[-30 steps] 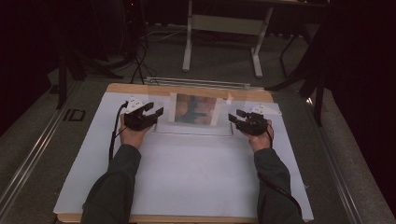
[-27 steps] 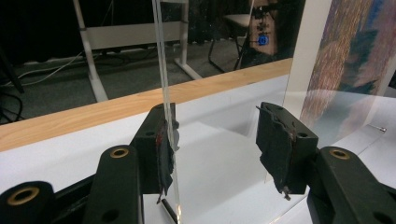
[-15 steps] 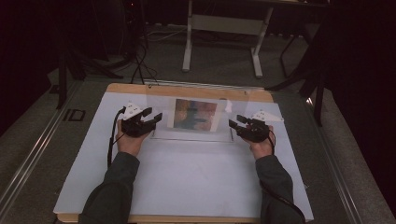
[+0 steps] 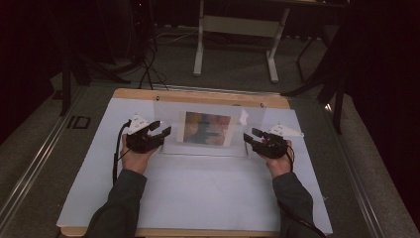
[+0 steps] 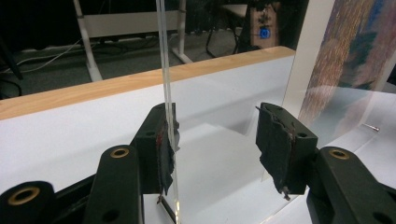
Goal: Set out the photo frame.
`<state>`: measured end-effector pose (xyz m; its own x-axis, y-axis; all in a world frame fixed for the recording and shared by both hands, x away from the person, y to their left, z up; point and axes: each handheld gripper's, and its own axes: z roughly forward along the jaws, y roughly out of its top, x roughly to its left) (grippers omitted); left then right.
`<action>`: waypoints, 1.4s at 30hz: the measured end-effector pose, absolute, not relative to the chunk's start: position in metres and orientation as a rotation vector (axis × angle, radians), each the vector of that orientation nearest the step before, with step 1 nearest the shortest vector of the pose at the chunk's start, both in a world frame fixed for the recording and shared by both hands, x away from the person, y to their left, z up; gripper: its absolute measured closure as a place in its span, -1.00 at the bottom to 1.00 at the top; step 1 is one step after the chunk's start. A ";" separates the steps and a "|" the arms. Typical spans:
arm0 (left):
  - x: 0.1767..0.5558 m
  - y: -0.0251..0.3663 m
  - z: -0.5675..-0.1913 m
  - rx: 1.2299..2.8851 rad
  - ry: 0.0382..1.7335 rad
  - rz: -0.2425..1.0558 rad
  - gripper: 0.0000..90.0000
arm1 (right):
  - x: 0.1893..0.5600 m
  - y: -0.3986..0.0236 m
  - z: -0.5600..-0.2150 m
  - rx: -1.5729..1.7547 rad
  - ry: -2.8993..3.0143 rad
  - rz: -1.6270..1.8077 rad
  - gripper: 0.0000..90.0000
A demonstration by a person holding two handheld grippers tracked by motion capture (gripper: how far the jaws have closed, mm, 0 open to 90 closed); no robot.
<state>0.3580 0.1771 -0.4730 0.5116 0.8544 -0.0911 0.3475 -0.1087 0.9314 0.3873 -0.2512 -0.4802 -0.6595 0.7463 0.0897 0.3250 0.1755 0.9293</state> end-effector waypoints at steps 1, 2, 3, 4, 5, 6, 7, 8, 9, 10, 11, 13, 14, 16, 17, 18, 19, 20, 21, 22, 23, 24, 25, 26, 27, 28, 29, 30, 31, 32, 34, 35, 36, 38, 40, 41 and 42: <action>0.357 0.177 -0.473 1.688 1.033 0.590 0.06 | 0.386 -0.252 -0.480 1.016 2.072 1.488 0.12; 0.356 0.176 -0.473 1.688 1.033 0.589 0.06 | 0.385 -0.252 -0.480 1.015 2.071 1.488 0.12; 0.356 0.176 -0.473 1.688 1.033 0.589 0.06 | 0.385 -0.252 -0.480 1.015 2.071 1.488 0.12; 0.355 0.176 -0.471 1.685 1.036 0.587 0.06 | 0.384 -0.253 -0.479 1.012 2.069 1.488 0.12; 0.355 0.175 -0.471 1.683 1.036 0.586 0.06 | 0.381 -0.253 -0.479 1.017 2.070 1.490 0.12; 0.354 0.175 -0.470 1.685 1.035 0.588 0.06 | 0.380 -0.254 -0.478 1.013 2.070 1.491 0.12; 0.353 0.175 -0.470 1.681 1.037 0.586 0.06 | 0.380 -0.254 -0.478 1.011 2.067 1.491 0.13; 0.352 0.175 -0.469 1.682 1.036 0.585 0.06 | 0.378 -0.254 -0.478 1.013 2.067 1.495 0.13; 0.351 0.175 -0.469 1.681 1.033 0.588 0.06 | 0.377 -0.254 -0.478 1.014 2.070 1.496 0.13; 0.350 0.176 -0.469 1.679 1.034 0.586 0.06 | 0.376 -0.254 -0.478 1.014 2.070 1.494 0.13; 0.350 0.176 -0.470 1.678 1.036 0.581 0.06 | 0.376 -0.254 -0.478 1.014 2.071 1.494 0.13; 0.348 0.177 -0.471 1.678 1.040 0.576 0.06 | 0.375 -0.254 -0.478 1.012 2.072 1.496 0.13; 0.348 0.177 -0.471 1.678 1.039 0.575 0.07 | 0.375 -0.254 -0.479 1.011 2.073 1.497 0.13; 0.348 0.178 -0.473 1.675 1.046 0.568 0.07 | 0.374 -0.254 -0.479 1.009 2.073 1.497 0.13; 0.347 0.178 -0.473 1.671 1.049 0.569 0.06 | 0.374 -0.253 -0.479 1.006 2.075 1.496 0.13; 0.346 0.177 -0.473 1.671 1.051 0.569 0.06 | 0.375 -0.254 -0.479 1.006 2.076 1.498 0.13; 0.345 0.177 -0.473 1.672 1.051 0.569 0.06 | 0.375 -0.254 -0.479 1.004 2.076 1.500 0.13; 0.345 0.177 -0.473 1.672 1.053 0.569 0.06 | 0.375 -0.254 -0.480 1.000 2.076 1.503 0.13; 0.345 0.177 -0.473 1.672 1.053 0.569 0.06 | 0.375 -0.254 -0.480 1.000 2.076 1.503 0.13; 0.344 0.178 -0.474 1.671 1.050 0.569 0.06 | 0.375 -0.254 -0.480 0.996 2.075 1.504 0.14; 0.344 0.178 -0.474 1.670 1.051 0.568 0.06 | 0.375 -0.254 -0.480 0.995 2.077 1.505 0.13; 0.344 0.178 -0.474 1.671 1.051 0.568 0.06 | 0.374 -0.254 -0.480 0.995 2.077 1.503 0.13; 0.343 0.178 -0.474 1.671 1.052 0.565 0.06 | 0.374 -0.254 -0.480 0.995 2.076 1.505 0.14; 0.343 0.178 -0.474 1.672 1.054 0.565 0.06 | 0.374 -0.254 -0.481 0.996 2.078 1.506 0.14; 0.343 0.178 -0.474 1.673 1.055 0.564 0.06 | 0.373 -0.254 -0.481 0.995 2.078 1.506 0.14; 0.343 0.178 -0.474 1.673 1.054 0.563 0.06 | 0.373 -0.254 -0.481 0.996 2.080 1.506 0.14; 0.343 0.178 -0.474 1.674 1.054 0.561 0.06 | 0.373 -0.254 -0.481 0.994 2.081 1.507 0.14; 0.343 0.178 -0.474 1.673 1.054 0.558 0.06 | 0.373 -0.254 -0.481 0.993 2.083 1.508 0.14; 0.343 0.178 -0.474 1.676 1.053 0.559 0.06 | 0.374 -0.255 -0.481 0.991 2.082 1.511 0.14; 0.343 0.178 -0.474 1.678 1.050 0.558 0.06 | 0.374 -0.255 -0.482 0.986 2.083 1.513 0.15; 0.343 0.179 -0.475 1.676 1.045 0.555 0.06 | 0.374 -0.256 -0.482 0.982 2.085 1.516 0.15; 0.342 0.179 -0.476 1.672 1.046 0.553 0.06 | 0.374 -0.257 -0.483 0.977 2.087 1.526 0.16; 0.342 0.179 -0.476 1.669 1.046 0.552 0.06 | 0.374 -0.256 -0.483 0.976 2.087 1.525 0.16; 0.341 0.179 -0.476 1.670 1.046 0.556 0.06 | 0.374 -0.257 -0.483 0.975 2.086 1.528 0.16; 0.341 0.179 -0.477 1.668 1.043 0.555 0.06 | 0.374 -0.257 -0.484 0.970 2.089 1.529 0.17; 0.341 0.179 -0.477 1.667 1.041 0.557 0.06 | 0.374 -0.257 -0.483 0.967 2.091 1.529 0.17; 0.341 0.179 -0.477 1.667 1.039 0.559 0.06 | 0.374 -0.257 -0.483 0.963 2.093 1.528 0.17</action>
